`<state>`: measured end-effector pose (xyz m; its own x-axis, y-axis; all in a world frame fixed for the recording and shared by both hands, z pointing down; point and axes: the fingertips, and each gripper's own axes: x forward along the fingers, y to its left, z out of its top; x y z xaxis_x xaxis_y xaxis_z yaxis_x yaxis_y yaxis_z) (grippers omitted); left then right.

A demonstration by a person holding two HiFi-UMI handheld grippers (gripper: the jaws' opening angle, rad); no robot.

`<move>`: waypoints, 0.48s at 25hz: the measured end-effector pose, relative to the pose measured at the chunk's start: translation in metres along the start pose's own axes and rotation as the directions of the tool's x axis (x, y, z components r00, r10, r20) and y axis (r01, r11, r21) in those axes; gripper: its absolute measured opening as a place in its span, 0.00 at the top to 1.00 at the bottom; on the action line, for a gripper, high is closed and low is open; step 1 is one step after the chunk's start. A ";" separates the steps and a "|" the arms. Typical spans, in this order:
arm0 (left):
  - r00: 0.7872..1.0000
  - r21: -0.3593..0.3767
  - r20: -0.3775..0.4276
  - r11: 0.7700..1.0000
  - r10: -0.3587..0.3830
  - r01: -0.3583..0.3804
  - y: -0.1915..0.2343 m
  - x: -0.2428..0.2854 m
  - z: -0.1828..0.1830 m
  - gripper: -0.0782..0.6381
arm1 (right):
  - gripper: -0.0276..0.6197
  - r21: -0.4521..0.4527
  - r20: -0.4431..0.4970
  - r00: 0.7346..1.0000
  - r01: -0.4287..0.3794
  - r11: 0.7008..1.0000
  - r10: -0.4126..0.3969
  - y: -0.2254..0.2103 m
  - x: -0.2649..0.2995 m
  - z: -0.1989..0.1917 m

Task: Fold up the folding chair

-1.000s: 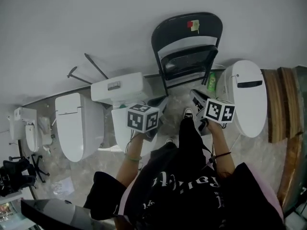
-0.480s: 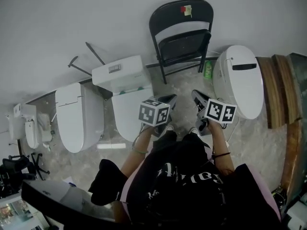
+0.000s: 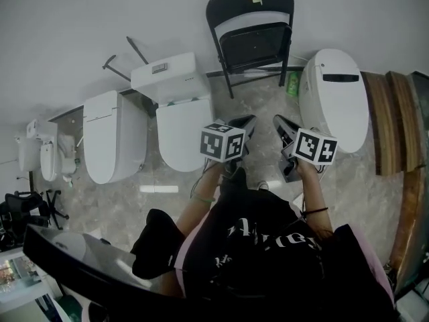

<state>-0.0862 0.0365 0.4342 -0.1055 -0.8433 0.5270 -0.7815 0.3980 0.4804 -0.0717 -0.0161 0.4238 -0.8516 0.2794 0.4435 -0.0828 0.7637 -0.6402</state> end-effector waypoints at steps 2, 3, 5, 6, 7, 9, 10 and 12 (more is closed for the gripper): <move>0.999 -0.027 0.017 0.999 0.030 -0.029 -0.018 -0.006 -0.015 0.89 | 0.94 -0.018 -0.015 1.000 -0.001 1.000 0.001 -0.004 -0.024 -0.016; 0.998 -0.033 0.027 0.998 0.049 -0.048 -0.026 -0.010 -0.021 0.89 | 0.94 -0.022 -0.026 1.000 -0.009 1.000 0.009 -0.005 -0.034 -0.025; 0.996 -0.042 0.042 0.996 0.083 -0.082 -0.039 -0.015 -0.033 0.89 | 0.94 -0.026 -0.045 0.999 -0.027 0.999 0.026 -0.009 -0.050 -0.040; 0.994 -0.047 0.046 0.994 0.097 -0.095 -0.045 -0.018 -0.040 0.89 | 0.94 -0.028 -0.049 0.998 -0.031 0.999 0.030 -0.012 -0.056 -0.046; 0.993 -0.052 0.050 0.993 0.109 -0.107 -0.050 -0.021 -0.047 0.89 | 0.94 -0.027 -0.051 0.998 -0.035 0.999 0.034 -0.013 -0.061 -0.052; 0.990 -0.061 0.055 0.990 0.128 -0.124 -0.058 -0.030 -0.062 0.89 | 0.94 -0.018 -0.060 0.997 -0.056 0.998 0.055 -0.011 -0.069 -0.067; 0.989 -0.066 0.057 0.989 0.135 -0.131 -0.061 -0.036 -0.069 0.89 | 0.94 -0.012 -0.067 0.996 -0.068 0.998 0.067 -0.007 -0.073 -0.076; 0.988 -0.074 0.060 0.987 0.145 -0.140 -0.067 -0.049 -0.082 0.89 | 0.94 -0.010 -0.077 0.994 -0.083 0.996 0.082 0.000 -0.078 -0.091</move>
<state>0.0212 0.0809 0.4334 -0.2546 -0.7970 0.5478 -0.7110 0.5382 0.4526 0.0416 0.0151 0.4457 -0.8133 0.3853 0.4360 -0.0065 0.7433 -0.6689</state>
